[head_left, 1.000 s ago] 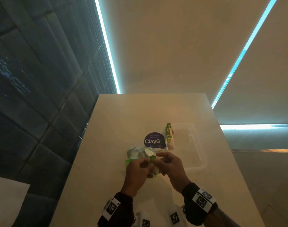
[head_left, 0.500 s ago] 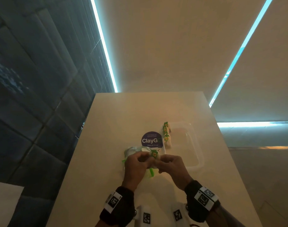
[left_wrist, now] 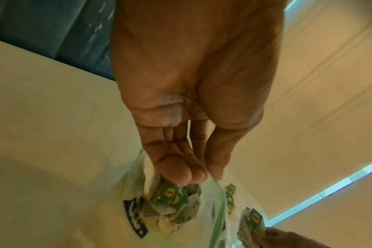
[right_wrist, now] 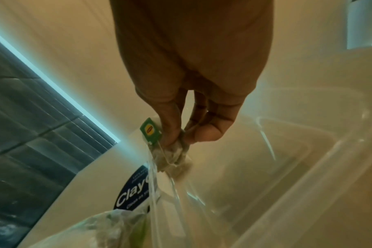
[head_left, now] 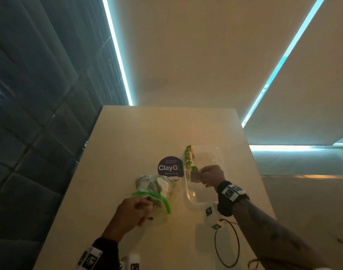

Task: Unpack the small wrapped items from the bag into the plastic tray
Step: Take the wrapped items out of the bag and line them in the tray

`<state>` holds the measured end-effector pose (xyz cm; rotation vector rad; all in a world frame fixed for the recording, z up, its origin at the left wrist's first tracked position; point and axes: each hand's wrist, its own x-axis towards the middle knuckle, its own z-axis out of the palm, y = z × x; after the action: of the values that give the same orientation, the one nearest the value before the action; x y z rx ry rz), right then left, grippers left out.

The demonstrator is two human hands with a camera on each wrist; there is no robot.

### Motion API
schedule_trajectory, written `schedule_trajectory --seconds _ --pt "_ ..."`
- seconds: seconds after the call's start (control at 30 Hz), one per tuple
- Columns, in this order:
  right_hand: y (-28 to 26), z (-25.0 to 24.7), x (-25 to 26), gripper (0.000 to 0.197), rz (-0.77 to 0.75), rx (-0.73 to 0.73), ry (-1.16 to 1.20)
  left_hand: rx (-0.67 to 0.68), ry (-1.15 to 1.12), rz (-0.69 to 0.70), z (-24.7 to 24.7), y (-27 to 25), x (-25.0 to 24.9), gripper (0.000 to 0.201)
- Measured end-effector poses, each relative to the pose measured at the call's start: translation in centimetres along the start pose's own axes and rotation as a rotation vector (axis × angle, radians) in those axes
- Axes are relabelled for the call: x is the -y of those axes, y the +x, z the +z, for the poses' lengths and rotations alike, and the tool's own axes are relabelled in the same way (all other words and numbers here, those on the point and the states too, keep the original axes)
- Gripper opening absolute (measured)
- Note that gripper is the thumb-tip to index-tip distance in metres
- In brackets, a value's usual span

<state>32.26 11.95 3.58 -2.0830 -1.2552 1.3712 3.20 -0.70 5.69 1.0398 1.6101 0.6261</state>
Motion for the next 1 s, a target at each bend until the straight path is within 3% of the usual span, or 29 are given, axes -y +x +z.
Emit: schedule_trajectory --seconds 0.33,0.47,0.63,1.0 --pt "2.2 2.9 -0.5 0.019 0.087 -0.014 -0.022 0.066 0.076 -0.166 -0.5 -0.4 1.5 0.004" --pt "2.8 3.7 -0.9 0.03 0.091 -0.082 -0.049 0.057 0.073 -0.18 -0.6 -0.4 1.4 0.003" --pt "3.1 4.1 -1.0 0.017 0.097 -0.101 -0.099 0.058 0.065 -0.202 -0.4 -0.5 1.3 0.002" --pt "2.8 5.1 -1.7 0.028 0.065 -0.15 -0.086 0.049 0.06 -0.212 -0.7 -0.7 2.2 0.004"
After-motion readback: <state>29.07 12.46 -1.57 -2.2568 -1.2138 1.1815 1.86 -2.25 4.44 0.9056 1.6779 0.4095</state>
